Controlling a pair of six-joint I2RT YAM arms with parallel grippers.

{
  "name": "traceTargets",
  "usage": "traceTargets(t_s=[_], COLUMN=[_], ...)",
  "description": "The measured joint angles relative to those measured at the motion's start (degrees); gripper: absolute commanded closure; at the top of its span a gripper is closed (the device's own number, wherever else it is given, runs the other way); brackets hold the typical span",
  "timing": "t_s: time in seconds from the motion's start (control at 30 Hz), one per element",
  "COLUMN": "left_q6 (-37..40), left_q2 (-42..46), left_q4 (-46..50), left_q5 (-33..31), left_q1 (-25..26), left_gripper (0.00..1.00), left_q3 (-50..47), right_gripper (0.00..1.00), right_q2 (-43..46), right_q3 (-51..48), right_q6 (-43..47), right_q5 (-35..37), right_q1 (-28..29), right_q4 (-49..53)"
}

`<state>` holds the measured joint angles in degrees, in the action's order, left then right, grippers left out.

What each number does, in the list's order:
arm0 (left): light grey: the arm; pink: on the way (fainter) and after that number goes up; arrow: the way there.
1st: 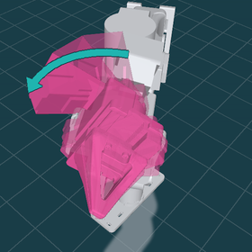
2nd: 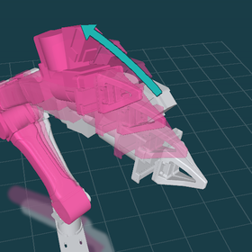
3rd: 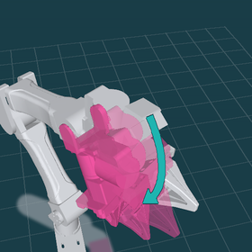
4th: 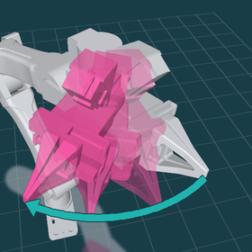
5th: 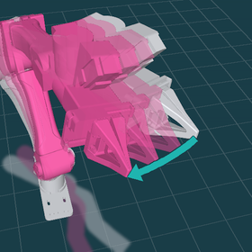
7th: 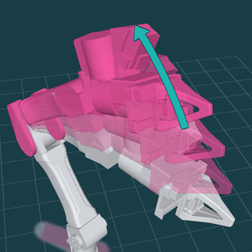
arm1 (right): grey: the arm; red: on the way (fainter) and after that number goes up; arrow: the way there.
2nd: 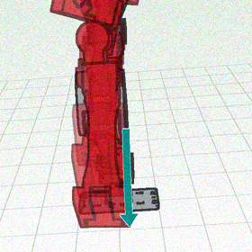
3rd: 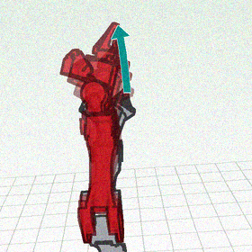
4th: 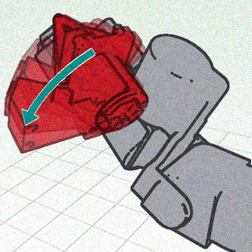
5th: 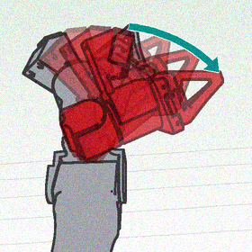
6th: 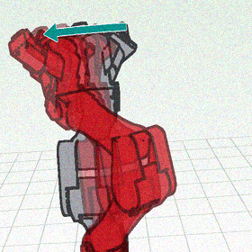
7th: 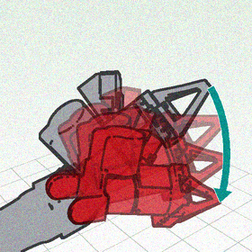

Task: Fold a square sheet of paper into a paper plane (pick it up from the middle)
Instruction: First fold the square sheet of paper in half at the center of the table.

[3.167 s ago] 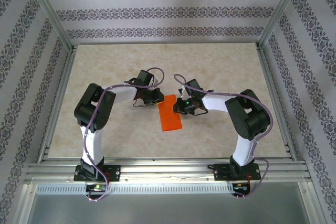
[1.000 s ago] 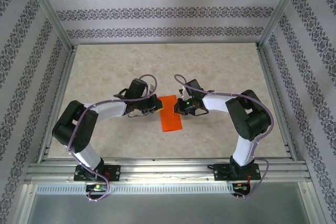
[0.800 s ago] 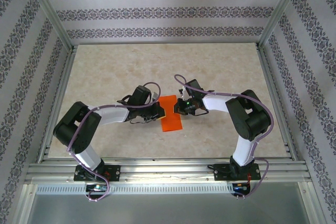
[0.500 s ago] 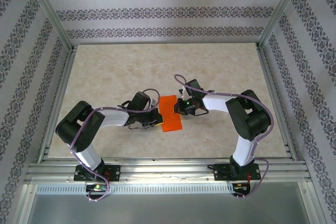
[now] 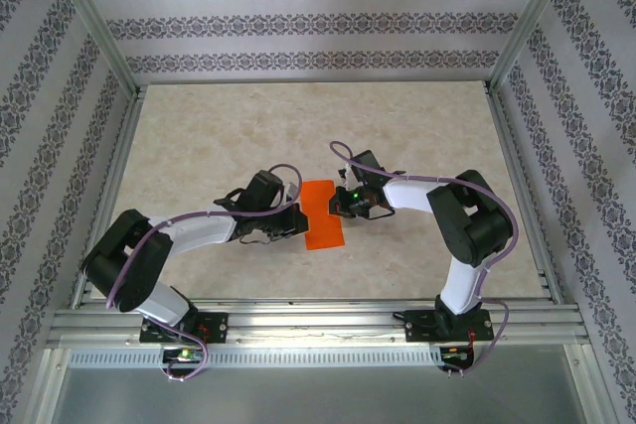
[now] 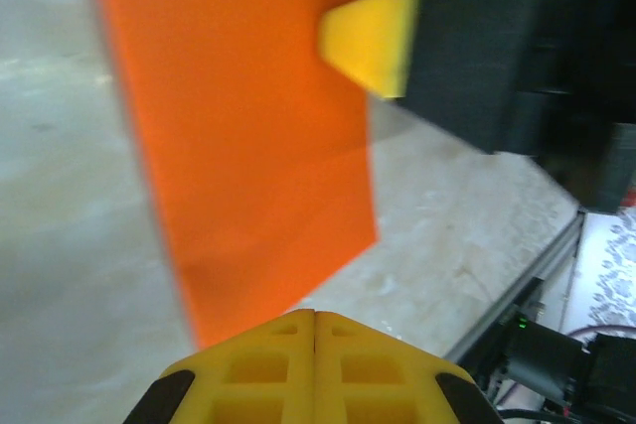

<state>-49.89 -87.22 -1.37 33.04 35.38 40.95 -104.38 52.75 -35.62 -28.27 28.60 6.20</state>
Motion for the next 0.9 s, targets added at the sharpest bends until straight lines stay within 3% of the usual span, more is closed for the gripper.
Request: traceTargets(t_s=[0.37,0.67,0.9], left_q6=[-4.2,-4.6,-1.9], left_q2=[-8.8,-3.8,2.3], left_q4=[-8.7,-9.9,-6.1], left_q5=[1.5,1.4,-2.8], left_q1=[3.3,3.3,1.8], left_gripper=[0.98,0.92,0.87], left_q3=[-4.1,-7.8,1.7], right_gripper=[1.00,1.00,0.97], right_q2=[0.0,0.0,0.0], right_q3=[0.0,0.0,0.8], right_q6=[0.0,0.0,0.3], right_q5=[0.0,-0.3,-1.1], right_q1=[0.0,0.0,0.0], right_q4=[0.1,0.2,2.1])
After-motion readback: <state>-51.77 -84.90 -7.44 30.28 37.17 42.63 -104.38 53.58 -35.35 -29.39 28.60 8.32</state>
